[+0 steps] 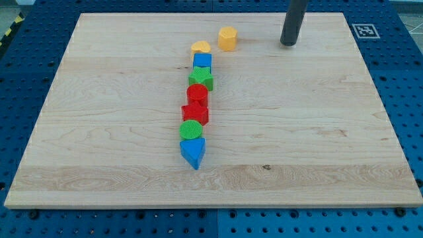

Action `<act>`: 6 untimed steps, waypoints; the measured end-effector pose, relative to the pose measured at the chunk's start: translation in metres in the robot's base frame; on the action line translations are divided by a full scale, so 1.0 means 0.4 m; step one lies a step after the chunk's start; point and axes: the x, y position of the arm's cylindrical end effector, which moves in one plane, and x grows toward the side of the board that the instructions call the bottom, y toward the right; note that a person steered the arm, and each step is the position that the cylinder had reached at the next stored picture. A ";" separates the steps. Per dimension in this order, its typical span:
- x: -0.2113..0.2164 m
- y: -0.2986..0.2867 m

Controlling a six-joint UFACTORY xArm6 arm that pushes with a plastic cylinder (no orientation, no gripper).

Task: Move the yellow hexagon closer to the yellow heart

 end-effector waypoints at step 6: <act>0.021 -0.161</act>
